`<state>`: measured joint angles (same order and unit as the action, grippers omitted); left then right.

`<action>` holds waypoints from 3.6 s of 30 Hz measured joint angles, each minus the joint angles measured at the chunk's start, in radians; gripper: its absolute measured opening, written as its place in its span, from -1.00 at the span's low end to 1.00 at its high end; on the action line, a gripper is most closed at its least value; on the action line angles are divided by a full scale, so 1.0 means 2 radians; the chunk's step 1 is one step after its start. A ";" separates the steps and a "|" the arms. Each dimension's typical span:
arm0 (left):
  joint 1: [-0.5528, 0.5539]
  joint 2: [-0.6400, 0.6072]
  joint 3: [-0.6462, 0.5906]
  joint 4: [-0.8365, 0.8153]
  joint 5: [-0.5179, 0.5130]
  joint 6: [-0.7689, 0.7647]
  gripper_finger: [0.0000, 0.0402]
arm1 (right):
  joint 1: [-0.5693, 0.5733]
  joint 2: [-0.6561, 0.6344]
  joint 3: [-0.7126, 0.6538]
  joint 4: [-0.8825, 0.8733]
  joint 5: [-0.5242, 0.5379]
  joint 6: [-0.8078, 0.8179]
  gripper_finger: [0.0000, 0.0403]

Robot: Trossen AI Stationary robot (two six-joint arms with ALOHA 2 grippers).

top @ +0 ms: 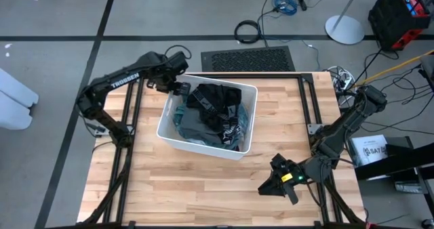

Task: Sort clothes
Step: Adjust the white laundry bin, then return to Home Position

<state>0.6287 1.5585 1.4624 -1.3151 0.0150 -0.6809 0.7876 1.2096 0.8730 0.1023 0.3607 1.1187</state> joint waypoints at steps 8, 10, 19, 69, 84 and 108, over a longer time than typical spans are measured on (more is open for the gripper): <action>0.009 0.000 0.000 -0.001 0.034 -0.050 -0.28 | 0.000 0.000 0.000 -0.001 0.000 -0.012 -0.60; 0.009 0.000 0.000 0.000 0.030 -0.063 -0.40 | 0.000 0.000 0.000 0.000 0.000 -0.012 -0.60; 0.009 0.000 0.000 0.013 0.008 -0.173 -0.94 | 0.004 0.000 0.000 -0.001 0.000 -0.013 -0.60; 0.032 -0.001 0.001 0.140 -0.014 -0.062 -0.59 | 0.021 0.000 0.000 -0.001 0.002 0.024 -0.60; 0.033 -0.040 0.044 0.131 -0.092 -0.048 -0.11 | 0.009 -0.002 0.000 -0.005 0.002 -0.008 -0.60; -0.129 -0.177 0.058 0.147 -0.034 0.003 -0.11 | -0.234 -0.068 0.000 0.125 -0.227 -0.209 -0.60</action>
<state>0.3707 1.2050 1.5791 -1.0221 -0.0532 -0.6740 0.3200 1.0731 0.8730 0.3520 -0.0932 0.7015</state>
